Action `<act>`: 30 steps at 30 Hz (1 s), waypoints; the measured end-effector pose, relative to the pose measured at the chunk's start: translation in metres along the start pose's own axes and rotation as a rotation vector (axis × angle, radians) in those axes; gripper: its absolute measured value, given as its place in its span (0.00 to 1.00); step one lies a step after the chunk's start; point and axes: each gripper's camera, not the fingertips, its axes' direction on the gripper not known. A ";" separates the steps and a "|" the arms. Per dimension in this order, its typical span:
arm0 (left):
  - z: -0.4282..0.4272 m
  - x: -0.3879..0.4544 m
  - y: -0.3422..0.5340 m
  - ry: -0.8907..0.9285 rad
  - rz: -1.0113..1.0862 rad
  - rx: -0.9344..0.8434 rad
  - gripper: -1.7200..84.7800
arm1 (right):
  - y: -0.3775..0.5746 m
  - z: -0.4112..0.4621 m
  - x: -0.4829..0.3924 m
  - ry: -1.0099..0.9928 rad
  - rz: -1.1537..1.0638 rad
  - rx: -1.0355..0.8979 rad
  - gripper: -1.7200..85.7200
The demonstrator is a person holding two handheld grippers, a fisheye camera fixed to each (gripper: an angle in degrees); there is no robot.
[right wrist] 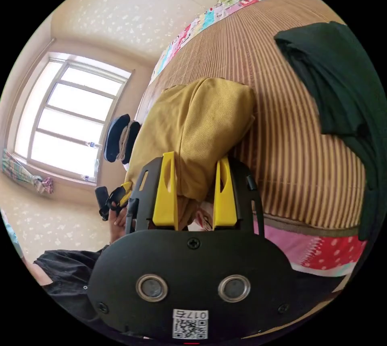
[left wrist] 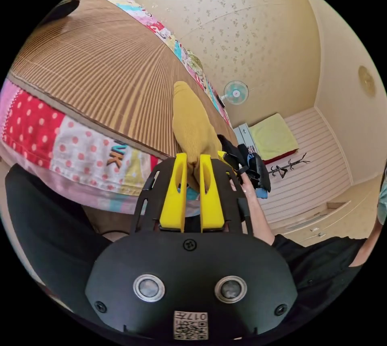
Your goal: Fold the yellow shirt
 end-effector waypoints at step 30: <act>-0.322 -0.098 0.094 -0.246 -0.275 0.361 0.01 | -0.017 0.265 -0.212 -0.278 -0.573 -0.475 0.13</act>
